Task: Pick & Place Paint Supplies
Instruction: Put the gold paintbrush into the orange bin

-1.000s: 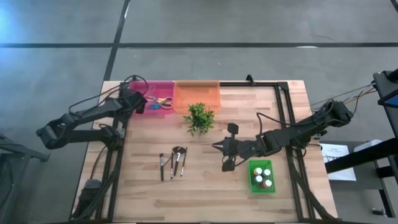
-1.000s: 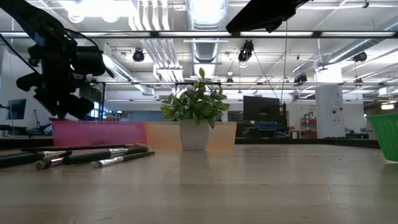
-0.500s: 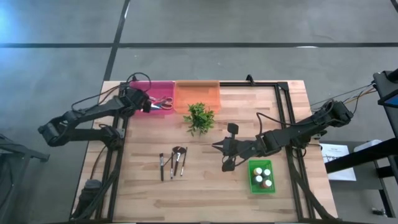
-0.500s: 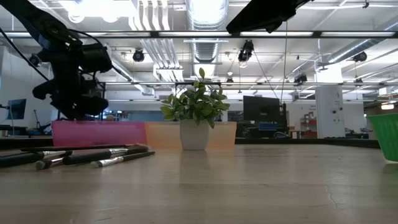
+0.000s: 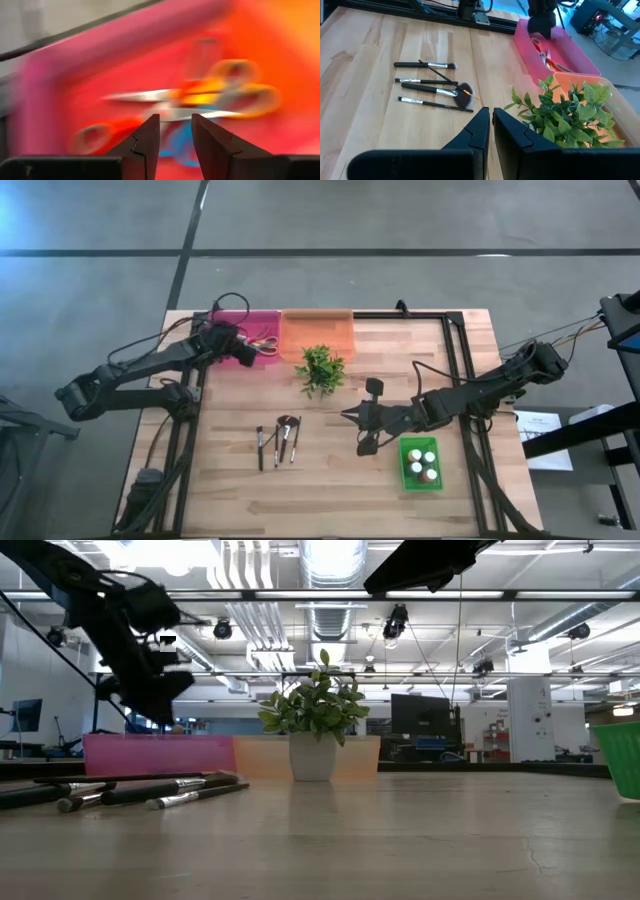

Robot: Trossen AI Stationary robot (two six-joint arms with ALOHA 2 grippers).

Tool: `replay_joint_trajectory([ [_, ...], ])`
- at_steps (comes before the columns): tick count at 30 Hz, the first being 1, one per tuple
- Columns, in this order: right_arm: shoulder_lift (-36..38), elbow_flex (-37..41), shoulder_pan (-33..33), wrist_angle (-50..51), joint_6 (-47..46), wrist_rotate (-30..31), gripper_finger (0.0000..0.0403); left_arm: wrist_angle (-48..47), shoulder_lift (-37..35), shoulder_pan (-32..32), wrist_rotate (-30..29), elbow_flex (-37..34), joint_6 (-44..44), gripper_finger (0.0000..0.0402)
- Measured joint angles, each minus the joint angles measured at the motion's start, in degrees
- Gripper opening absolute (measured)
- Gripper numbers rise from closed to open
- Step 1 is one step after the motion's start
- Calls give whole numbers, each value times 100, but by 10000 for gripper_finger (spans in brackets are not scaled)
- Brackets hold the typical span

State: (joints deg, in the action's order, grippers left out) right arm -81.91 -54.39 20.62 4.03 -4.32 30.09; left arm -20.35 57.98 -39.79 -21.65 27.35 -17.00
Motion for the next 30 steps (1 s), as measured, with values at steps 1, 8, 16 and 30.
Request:
replay_joint_trajectory([
  [1,0,0,0,0,0,0,22,68,-116,64,382,0,148,120],
  [8,0,0,-1,4,7,0,22,827,-844,813,3148,-79,1165,120],
  [16,2,4,40,8,169,4,22,2071,-1026,2476,4997,-264,3009,120],
  [30,17,-513,741,21,1740,0,22,3546,-1026,4680,4870,-185,4204,120],
])
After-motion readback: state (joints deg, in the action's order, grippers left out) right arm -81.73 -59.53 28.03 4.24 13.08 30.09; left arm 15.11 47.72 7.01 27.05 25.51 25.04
